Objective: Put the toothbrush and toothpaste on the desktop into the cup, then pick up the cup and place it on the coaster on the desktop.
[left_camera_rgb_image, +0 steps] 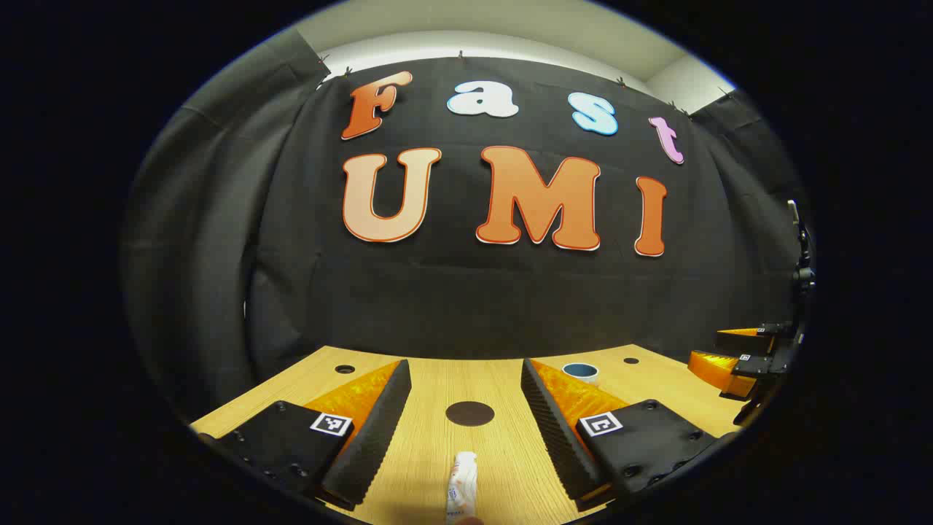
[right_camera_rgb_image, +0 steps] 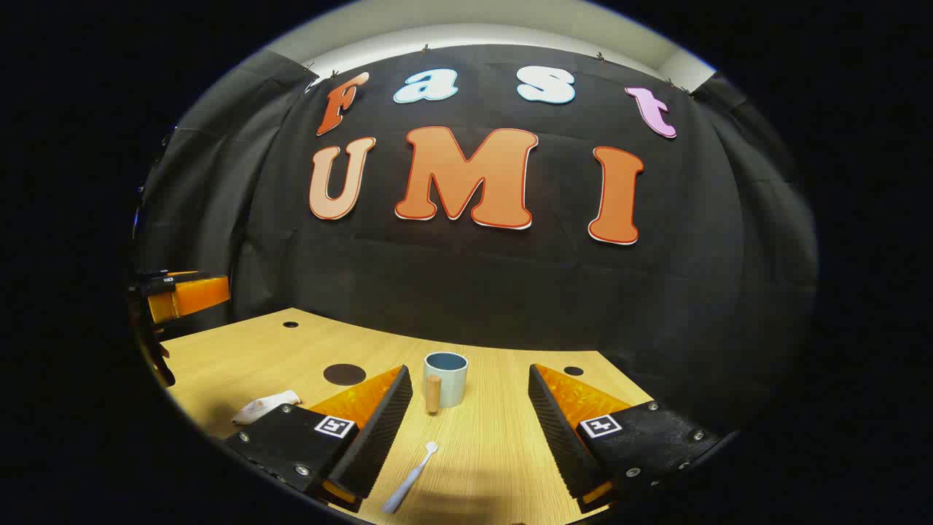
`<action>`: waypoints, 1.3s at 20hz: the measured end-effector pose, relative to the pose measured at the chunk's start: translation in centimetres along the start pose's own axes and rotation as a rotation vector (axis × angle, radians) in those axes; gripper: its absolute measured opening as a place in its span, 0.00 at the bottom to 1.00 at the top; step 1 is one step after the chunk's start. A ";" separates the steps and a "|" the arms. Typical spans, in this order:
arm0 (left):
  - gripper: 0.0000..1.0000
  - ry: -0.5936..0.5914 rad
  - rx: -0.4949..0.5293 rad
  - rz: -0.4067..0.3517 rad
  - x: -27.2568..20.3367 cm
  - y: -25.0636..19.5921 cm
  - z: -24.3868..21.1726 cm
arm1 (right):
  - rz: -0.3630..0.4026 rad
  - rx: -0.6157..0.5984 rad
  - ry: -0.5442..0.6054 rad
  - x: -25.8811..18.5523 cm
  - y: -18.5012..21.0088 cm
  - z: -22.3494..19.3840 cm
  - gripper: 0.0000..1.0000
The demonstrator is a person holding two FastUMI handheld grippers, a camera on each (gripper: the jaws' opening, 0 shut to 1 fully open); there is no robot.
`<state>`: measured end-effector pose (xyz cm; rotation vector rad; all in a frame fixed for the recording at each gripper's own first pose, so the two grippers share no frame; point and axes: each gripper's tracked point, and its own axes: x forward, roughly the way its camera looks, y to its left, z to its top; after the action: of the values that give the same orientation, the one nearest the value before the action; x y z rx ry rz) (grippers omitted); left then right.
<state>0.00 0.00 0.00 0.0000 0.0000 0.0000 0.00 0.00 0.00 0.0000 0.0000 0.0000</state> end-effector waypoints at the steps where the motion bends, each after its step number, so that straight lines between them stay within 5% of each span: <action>1: 0.99 0.004 0.007 0.002 0.0 0.0 -0.2 | 0.004 0.003 0.003 0.0 0.1 0.0 0.96; 17: 0.98 0.025 0.035 -0.009 0.0 -0.8 -1.2 | 0.033 0.012 0.054 0.2 1.4 -1.0 0.96; 26: 0.98 0.062 0.062 0.001 0.3 -0.4 -2.7 | 0.052 0.026 0.237 1.2 2.7 -5.6 0.89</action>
<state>0.33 -0.45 -2.70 0.0623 0.0623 0.0006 1.16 2.74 -5.62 0.0256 0.2368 0.0523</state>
